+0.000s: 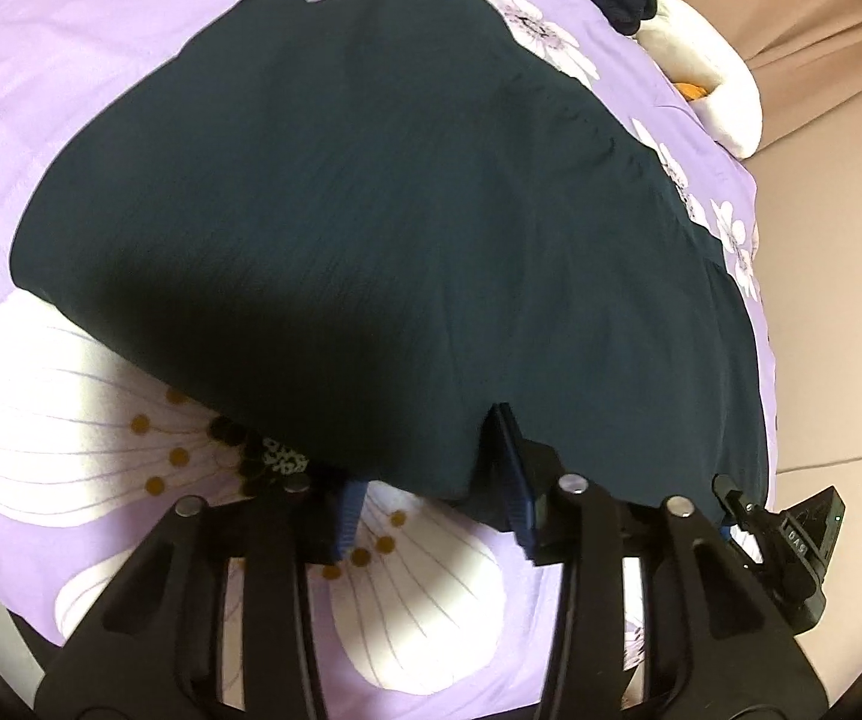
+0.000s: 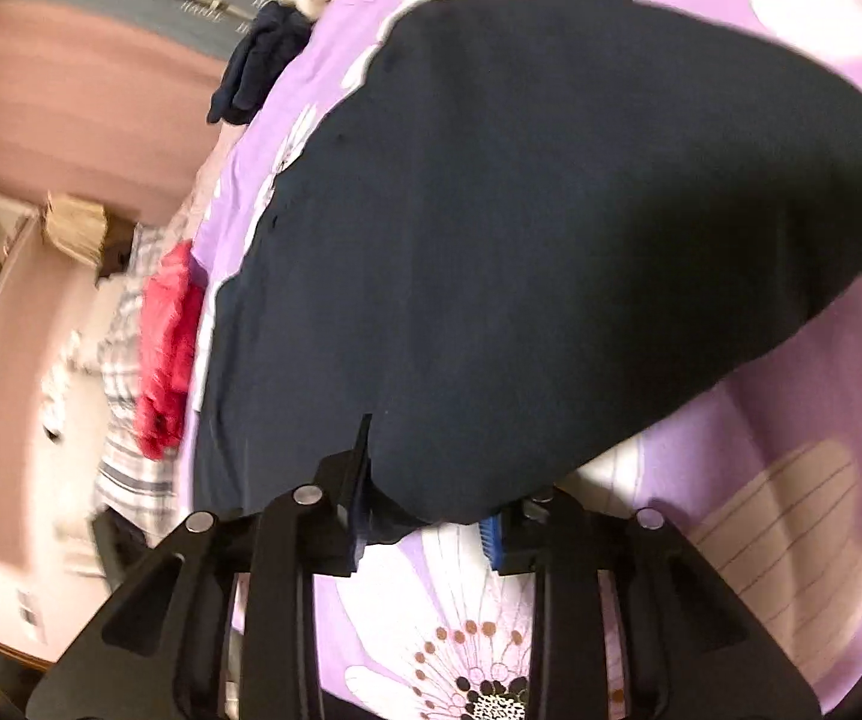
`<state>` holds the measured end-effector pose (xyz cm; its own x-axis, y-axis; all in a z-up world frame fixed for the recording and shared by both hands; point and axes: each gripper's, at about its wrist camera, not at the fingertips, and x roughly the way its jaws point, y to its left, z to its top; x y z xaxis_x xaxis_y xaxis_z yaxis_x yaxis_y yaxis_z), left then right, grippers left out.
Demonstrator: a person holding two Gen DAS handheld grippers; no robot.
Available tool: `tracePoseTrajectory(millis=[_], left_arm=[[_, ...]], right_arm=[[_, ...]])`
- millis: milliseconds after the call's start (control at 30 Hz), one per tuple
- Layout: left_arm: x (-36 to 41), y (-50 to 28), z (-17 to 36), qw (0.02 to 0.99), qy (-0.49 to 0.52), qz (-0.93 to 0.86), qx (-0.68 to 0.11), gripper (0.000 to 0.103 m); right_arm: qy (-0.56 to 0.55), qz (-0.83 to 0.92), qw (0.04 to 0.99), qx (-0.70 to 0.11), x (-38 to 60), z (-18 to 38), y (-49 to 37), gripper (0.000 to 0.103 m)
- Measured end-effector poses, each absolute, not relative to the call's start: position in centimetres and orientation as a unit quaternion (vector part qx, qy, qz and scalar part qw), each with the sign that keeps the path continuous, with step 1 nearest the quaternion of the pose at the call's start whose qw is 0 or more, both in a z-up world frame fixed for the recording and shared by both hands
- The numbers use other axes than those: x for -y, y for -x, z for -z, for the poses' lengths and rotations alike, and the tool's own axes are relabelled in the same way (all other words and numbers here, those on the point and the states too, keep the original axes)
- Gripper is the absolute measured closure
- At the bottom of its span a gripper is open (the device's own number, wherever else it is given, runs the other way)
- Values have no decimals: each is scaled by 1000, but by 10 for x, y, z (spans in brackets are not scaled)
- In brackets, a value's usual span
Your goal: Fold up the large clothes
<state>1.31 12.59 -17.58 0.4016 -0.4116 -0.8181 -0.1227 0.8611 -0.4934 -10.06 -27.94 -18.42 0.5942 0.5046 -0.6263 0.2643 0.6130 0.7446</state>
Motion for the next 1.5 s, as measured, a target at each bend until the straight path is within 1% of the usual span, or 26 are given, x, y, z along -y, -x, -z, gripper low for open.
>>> tracePoseTrajectory(millis=[33,67,100,133,267,367,467,533,633,733,767,800,900,967,1067,1167,1233,1267,1333,1400,1467,1500], left_arm=[[-124,-15,174,801,237,88,-542,48],[-123,-13,170,805,222,82,-544,43],[-121,-10,166,809,210,79,-543,34],[-119,-7,162,814,199,76,-541,30],[-111,11,145,838,149,60,-521,29],[-96,23,131,861,97,56,-495,29],[-73,30,121,880,43,63,-468,28],[-57,29,118,887,21,79,-455,24],[-39,19,123,889,11,89,-449,23],[-27,13,132,892,-13,86,-443,23],[-25,10,137,891,-20,84,-445,23],[-23,8,142,889,-28,82,-450,22],[-19,5,154,885,-46,76,-458,17],[-15,7,157,883,-61,75,-459,17],[-17,7,151,880,-56,80,-464,17],[-19,9,136,886,-52,77,-454,17],[-20,12,120,894,-58,68,-439,9],[-21,14,112,898,-58,64,-432,8],[-23,17,91,906,-60,56,-415,2],[-24,19,72,912,-63,51,-402,2],[-26,21,48,919,-62,48,-386,2],[-27,23,38,922,-61,47,-379,2]], right_arm=[[-431,-78,783,-441,279,182,102,68],[-421,-76,789,-441,278,178,103,66],[-411,-74,793,-443,278,174,103,64],[-405,-72,795,-445,278,170,104,63],[-359,-50,818,-446,276,152,117,59],[-264,-14,860,-436,260,131,129,58],[-122,18,910,-395,225,109,143,49],[-32,4,937,-348,194,95,154,46],[24,-52,946,-320,160,89,152,44],[27,-86,939,-332,144,100,133,45],[27,-89,936,-340,141,105,126,46],[25,-95,930,-354,139,114,117,48],[28,-98,911,-399,134,139,105,49],[30,-99,907,-408,132,146,102,49],[22,-102,906,-411,133,141,101,49],[2,-100,912,-399,134,121,105,49],[-5,-97,920,-381,138,103,111,49],[-9,-98,922,-373,138,94,111,49],[-18,-99,927,-360,141,75,114,46],[-25,-97,933,-346,145,55,117,31],[-25,-92,939,-330,149,38,118,23],[-22,-88,944,-318,150,25,121,21]])
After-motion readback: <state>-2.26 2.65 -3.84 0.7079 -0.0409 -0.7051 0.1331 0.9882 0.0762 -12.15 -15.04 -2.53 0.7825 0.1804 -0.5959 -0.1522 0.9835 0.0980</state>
